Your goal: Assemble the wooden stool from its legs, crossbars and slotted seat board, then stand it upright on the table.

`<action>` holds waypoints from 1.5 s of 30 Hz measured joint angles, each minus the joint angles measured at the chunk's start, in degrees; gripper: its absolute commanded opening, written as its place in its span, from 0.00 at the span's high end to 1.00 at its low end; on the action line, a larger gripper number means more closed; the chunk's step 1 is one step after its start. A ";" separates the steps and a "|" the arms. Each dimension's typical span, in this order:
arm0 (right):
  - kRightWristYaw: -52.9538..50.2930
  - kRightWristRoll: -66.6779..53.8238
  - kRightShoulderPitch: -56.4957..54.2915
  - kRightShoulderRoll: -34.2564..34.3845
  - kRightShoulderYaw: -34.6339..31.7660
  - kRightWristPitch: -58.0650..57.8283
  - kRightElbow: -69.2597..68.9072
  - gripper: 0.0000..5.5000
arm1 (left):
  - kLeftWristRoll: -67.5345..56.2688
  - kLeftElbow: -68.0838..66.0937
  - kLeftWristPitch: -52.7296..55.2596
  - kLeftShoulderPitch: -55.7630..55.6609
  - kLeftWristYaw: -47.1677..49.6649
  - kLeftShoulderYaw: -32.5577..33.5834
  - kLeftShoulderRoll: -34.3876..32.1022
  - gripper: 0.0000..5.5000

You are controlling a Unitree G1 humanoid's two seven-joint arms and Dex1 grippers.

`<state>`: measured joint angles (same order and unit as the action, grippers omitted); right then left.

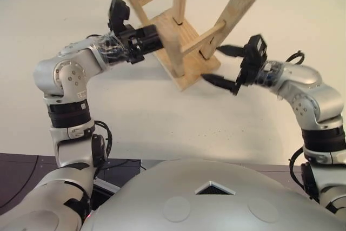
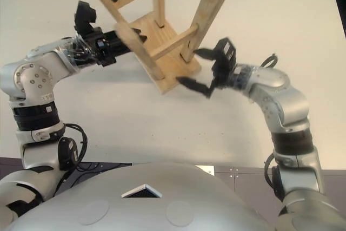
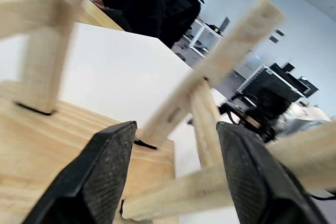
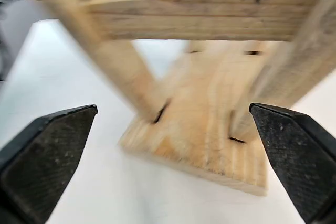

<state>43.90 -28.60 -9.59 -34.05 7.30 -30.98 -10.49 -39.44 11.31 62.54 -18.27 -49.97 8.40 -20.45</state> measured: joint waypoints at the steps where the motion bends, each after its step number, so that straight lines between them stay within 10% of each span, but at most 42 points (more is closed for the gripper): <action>1: -1.35 2.04 -1.11 0.18 -0.16 1.92 2.25 0.03 | -0.93 1.89 0.86 0.89 0.27 -0.54 0.08 0.49; 5: -4.21 8.35 -3.04 2.03 -0.19 7.07 8.77 0.03 | -4.69 9.64 2.89 6.58 0.73 -4.44 -0.70 0.49; 15: 4.40 8.68 2.72 -1.11 -2.06 7.15 5.53 0.03 | 11.00 -2.91 -20.26 13.14 -14.76 -10.32 -27.16 0.49; 25: 9.80 6.66 6.95 -2.59 1.98 2.81 -2.06 0.03 | 20.16 -29.33 -63.12 2.68 -19.42 -9.70 -17.36 0.49; 45: 19.77 4.09 7.09 -7.45 -2.84 3.98 0.95 0.03 | 16.51 -11.12 -59.01 15.93 -22.68 -13.75 -15.17 0.49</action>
<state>63.67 -24.50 -2.50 -41.50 4.46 -27.00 -9.54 -22.93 0.19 3.54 -2.34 -72.65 -5.36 -35.62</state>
